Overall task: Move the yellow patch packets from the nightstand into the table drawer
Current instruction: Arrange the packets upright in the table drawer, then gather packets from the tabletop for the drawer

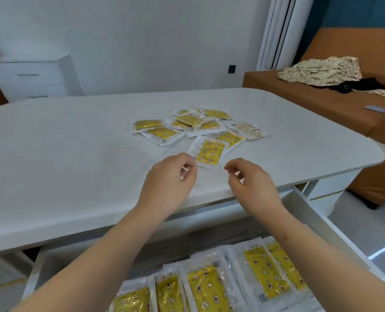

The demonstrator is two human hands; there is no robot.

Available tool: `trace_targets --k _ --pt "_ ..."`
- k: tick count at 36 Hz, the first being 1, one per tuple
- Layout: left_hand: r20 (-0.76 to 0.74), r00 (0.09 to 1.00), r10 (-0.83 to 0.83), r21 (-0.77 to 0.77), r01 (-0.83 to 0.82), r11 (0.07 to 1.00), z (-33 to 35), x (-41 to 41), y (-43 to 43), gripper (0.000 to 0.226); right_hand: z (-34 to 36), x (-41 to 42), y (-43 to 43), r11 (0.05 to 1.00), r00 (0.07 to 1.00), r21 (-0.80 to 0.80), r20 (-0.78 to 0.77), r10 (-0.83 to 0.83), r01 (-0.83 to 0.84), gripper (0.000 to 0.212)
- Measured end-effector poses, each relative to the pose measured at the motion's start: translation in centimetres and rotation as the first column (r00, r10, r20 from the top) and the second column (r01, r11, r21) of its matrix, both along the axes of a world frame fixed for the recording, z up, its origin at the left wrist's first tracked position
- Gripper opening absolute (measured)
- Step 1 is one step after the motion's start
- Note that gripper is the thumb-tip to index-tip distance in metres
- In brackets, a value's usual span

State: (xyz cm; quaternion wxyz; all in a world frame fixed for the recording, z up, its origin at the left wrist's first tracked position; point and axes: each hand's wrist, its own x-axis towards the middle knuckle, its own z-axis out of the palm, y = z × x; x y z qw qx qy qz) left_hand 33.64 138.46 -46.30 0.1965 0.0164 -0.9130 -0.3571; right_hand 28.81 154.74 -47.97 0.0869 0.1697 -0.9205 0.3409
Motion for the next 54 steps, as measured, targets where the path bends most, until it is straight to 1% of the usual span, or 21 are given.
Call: trace_targets --k 2,4,6,9,12,17,19,21,22,23,24,26,28,30,33,39,46,49,54 --pt "0.027 0.997 0.07 -0.1 -0.067 0.993 -0.9 -1.8 -0.9 0.021 0.0 -1.4 -1.1 0.998 1.0 0.067 0.022 -0.002 0.0 0.034" --pt "0.075 0.992 0.101 -0.239 -0.081 0.968 -2.1 -3.3 -1.8 0.034 -0.3 -2.8 -2.0 0.989 0.999 0.147 0.043 -0.027 0.021 0.04" --pt "0.076 0.988 0.131 -0.32 -0.1 0.942 -2.9 -4.5 -2.4 0.042 -0.6 -4.1 -2.7 0.982 0.995 0.176 0.064 -0.081 0.069 0.045" --pt "0.062 0.978 0.197 -0.388 -0.158 0.908 -3.1 -6.1 -2.9 0.045 -0.8 -6.0 -3.4 0.977 0.985 0.163 0.086 -0.15 0.135 0.049" --pt "0.047 0.97 0.237 -0.457 -0.191 0.869 -3.0 -7.9 -3.4 0.046 -1.0 -7.6 -4.1 0.966 0.979 0.189 0.065 -0.193 0.178 0.05" --pt "0.035 0.952 0.303 -0.52 -0.241 0.82 -2.9 -10.7 -4.8 0.048 -1.0 -9.7 -5.0 0.938 0.989 0.315 -0.014 -0.146 0.143 0.052" --pt "0.057 0.952 0.302 -0.593 -0.211 0.777 -2.8 -11.7 -5.1 0.054 -1.1 -10.3 -5.1 0.94 0.987 0.311 0.02 -0.158 0.144 0.056" --pt "0.067 0.965 0.255 -0.708 -0.134 0.693 -2.7 -12.9 -5.5 0.06 -1.3 -10.7 -5.1 0.941 0.981 0.305 0.075 -0.176 0.146 0.061" --pt "0.078 0.967 0.242 -0.738 -0.107 0.667 -2.6 -13.5 -5.7 0.062 -1.4 -10.8 -5.0 0.938 0.98 0.318 0.09 -0.176 0.139 0.063" --pt "0.101 0.963 0.25 -0.742 -0.094 0.664 -2.6 -14.0 -6.0 0.064 -1.4 -10.8 -5.0 0.932 0.981 0.338 0.096 -0.171 0.129 0.064" --pt "0.137 0.953 0.27 -0.724 -0.09 0.684 -2.6 -14.4 -6.3 0.066 -1.5 -10.9 -5.0 0.926 0.981 0.359 0.1 -0.164 0.118 0.065" --pt "0.236 0.926 0.294 -0.649 -0.075 0.757 -2.7 -15.1 -6.8 0.066 -1.6 -11.0 -5.1 0.916 0.982 0.387 0.103 -0.16 0.108 0.066" --pt "0.328 0.901 0.285 -0.579 -0.047 0.814 -2.8 -15.5 -7.0 0.064 -1.6 -11.2 -5.2 0.911 0.981 0.398 0.104 -0.164 0.11 0.065" --pt "0.377 0.883 0.28 -0.546 -0.033 0.837 -2.9 -15.6 -7.2 0.063 -1.6 -11.2 -5.2 0.907 0.981 0.406 0.102 -0.165 0.11 0.065" --pt "0.415 0.867 0.276 -0.535 -0.013 0.845 -3.0 -15.4 -7.2 0.064 -1.6 -11.2 -5.1 0.904 0.981 0.413 0.101 -0.167 0.112 0.065" --pt "0.431 0.869 0.245 -0.517 0.015 0.856 -2.8 -14.4 -7.2 0.065 -1.5 -11.1 -5.2 0.902 0.981 0.416 0.094 -0.171 0.117 0.064" --pt "0.399 0.894 0.204 -0.522 0.039 0.852 -3.1 -12.4 -7.3 0.063 -1.3 -10.9 -5.3 0.902 0.983 0.418 0.092 -0.16 0.107 0.062" --pt "0.38 0.907 0.182 -0.501 0.036 0.865 -3.1 -11.0 -7.1 0.059 -1.0 -10.6 -5.3 0.907 0.987 0.41 0.077 -0.139 0.096 0.058" --pt "0.312 0.93 0.194 -0.48 -0.022 0.877 -3.1 -7.4 -6.7 0.052 -0.5 -9.7 -5.0 0.913 0.997 0.407 0.047 -0.057 0.033 0.051"
